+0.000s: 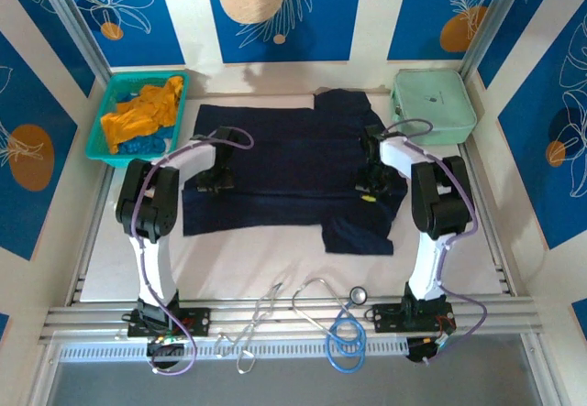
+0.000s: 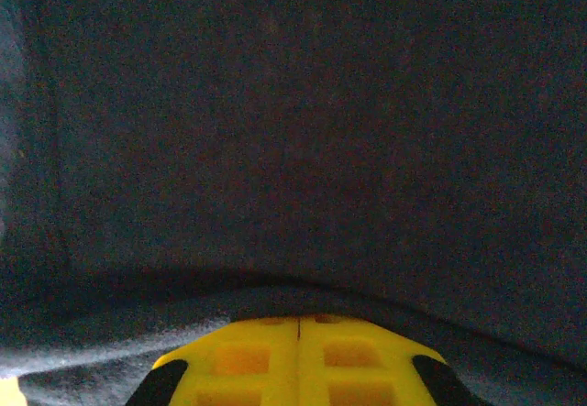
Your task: Fold and stack the t-shirts
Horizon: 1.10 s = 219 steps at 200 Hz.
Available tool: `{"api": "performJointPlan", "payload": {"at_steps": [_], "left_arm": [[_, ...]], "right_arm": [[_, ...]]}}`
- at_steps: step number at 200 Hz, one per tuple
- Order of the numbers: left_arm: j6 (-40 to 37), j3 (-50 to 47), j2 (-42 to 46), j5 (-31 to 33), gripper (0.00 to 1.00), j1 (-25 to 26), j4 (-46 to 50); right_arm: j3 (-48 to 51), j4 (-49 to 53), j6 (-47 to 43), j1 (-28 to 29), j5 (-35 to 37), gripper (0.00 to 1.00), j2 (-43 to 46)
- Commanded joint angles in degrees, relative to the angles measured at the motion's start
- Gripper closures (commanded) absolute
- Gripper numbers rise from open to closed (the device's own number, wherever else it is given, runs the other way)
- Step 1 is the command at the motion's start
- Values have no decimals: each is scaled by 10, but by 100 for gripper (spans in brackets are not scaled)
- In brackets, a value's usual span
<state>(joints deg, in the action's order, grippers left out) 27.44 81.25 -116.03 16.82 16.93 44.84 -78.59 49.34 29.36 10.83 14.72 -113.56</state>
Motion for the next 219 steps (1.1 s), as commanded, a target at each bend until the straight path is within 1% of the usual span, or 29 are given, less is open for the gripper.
{"api": "performJointPlan", "payload": {"at_steps": [1,24,48,70,91,109,129,145,168,194,219], "left_arm": [[-25,39,-35,48,96,-24,22],[-39,75,-50,59,97,-30,20],[-47,102,-60,53,99,-29,14],[-48,119,-36,38,100,-22,24],[-53,139,9,30,97,-8,42],[-61,171,33,23,94,-6,58],[-73,219,21,38,93,-11,65],[-77,265,-17,18,94,-23,60],[-78,333,-90,-12,94,-37,40],[-68,408,-171,-14,94,-44,26],[-50,454,-224,-6,94,-50,8]], "right_arm": [[-65,-12,-27,-19,12,100,-54],[-132,5,-33,-29,16,100,-87],[-165,19,-36,-33,11,100,-101],[-165,26,-36,-29,-2,100,-79],[-174,45,-44,-23,-11,100,-40],[-207,73,-54,-23,-14,100,-18],[-254,88,-66,-30,-18,100,-19],[-307,98,-81,-39,-33,100,-49],[-401,107,-105,-49,-35,100,-125],[-527,123,-127,-62,-3,100,-220],[-626,123,-144,-75,-5,100,-300]]}}
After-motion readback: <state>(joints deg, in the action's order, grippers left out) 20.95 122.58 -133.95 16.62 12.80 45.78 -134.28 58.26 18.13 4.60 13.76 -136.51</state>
